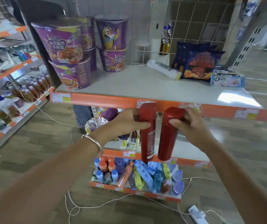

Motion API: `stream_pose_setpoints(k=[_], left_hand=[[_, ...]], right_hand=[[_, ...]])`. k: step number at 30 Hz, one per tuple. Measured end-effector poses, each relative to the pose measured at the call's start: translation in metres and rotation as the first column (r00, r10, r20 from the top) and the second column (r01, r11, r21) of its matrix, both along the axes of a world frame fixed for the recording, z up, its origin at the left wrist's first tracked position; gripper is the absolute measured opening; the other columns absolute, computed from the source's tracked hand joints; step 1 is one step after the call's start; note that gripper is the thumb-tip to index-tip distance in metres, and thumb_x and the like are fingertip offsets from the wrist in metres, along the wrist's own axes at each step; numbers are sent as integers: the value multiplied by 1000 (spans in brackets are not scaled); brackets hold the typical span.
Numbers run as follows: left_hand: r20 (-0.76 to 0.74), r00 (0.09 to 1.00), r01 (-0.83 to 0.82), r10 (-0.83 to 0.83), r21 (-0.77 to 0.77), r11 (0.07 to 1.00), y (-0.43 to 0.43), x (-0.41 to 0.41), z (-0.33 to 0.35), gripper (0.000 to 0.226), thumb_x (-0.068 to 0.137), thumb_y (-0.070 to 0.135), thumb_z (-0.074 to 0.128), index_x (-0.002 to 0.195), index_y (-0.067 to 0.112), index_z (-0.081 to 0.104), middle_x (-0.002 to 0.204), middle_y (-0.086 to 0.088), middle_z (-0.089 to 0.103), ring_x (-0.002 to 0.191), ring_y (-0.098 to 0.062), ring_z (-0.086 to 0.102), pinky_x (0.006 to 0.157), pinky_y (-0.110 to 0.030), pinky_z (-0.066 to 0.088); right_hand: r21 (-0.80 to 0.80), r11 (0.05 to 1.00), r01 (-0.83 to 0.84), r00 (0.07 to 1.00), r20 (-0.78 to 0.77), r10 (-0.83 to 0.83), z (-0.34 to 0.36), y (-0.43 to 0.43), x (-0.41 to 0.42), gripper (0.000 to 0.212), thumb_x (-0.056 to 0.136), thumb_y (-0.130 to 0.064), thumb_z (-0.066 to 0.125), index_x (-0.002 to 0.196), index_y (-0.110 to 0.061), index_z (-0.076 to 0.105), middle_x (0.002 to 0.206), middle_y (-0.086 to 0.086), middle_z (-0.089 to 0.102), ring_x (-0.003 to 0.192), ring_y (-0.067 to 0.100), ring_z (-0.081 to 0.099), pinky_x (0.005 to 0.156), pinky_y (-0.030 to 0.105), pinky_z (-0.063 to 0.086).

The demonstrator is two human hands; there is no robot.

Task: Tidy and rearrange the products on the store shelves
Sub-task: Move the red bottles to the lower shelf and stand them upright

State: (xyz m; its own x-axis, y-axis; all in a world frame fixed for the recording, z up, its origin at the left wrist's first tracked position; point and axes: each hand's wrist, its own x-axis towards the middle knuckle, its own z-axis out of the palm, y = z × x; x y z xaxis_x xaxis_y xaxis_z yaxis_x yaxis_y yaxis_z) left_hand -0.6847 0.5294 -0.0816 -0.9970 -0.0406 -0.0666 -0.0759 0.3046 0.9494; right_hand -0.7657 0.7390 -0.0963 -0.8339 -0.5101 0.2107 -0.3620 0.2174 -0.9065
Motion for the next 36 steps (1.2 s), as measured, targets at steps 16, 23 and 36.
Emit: stream_pose_setpoints(k=[16, 23, 36], left_hand=[[214, 977, -16, 2, 63, 998, -6, 8, -65, 38, 75, 13, 73, 111, 7, 64, 110, -10, 69, 97, -18, 66, 98, -33, 49], [349, 933, -77, -90, 435, 897, 8, 13, -70, 7, 79, 21, 66, 82, 15, 69, 77, -2, 69, 78, -17, 63, 79, -29, 52], [521, 843, -260, -133, 612, 747, 32, 17, -79, 28, 68, 40, 70, 77, 14, 65, 68, -2, 66, 61, -16, 62, 71, -30, 51]], right_hand=[[-477, 712, 515, 637, 769, 55, -56, -54, 28, 50, 81, -62, 46, 59, -20, 61, 57, 3, 56, 51, 18, 50, 55, 28, 39], [-678, 585, 444, 555, 721, 415, -53, -46, 29, 75, 61, -86, 43, 76, -14, 54, 63, 4, 52, 50, 16, 50, 52, 23, 41], [-423, 817, 391, 626, 774, 101, -62, -49, 26, 75, 81, -77, 28, 81, -12, 66, 78, 12, 64, 67, 27, 61, 70, 34, 50]])
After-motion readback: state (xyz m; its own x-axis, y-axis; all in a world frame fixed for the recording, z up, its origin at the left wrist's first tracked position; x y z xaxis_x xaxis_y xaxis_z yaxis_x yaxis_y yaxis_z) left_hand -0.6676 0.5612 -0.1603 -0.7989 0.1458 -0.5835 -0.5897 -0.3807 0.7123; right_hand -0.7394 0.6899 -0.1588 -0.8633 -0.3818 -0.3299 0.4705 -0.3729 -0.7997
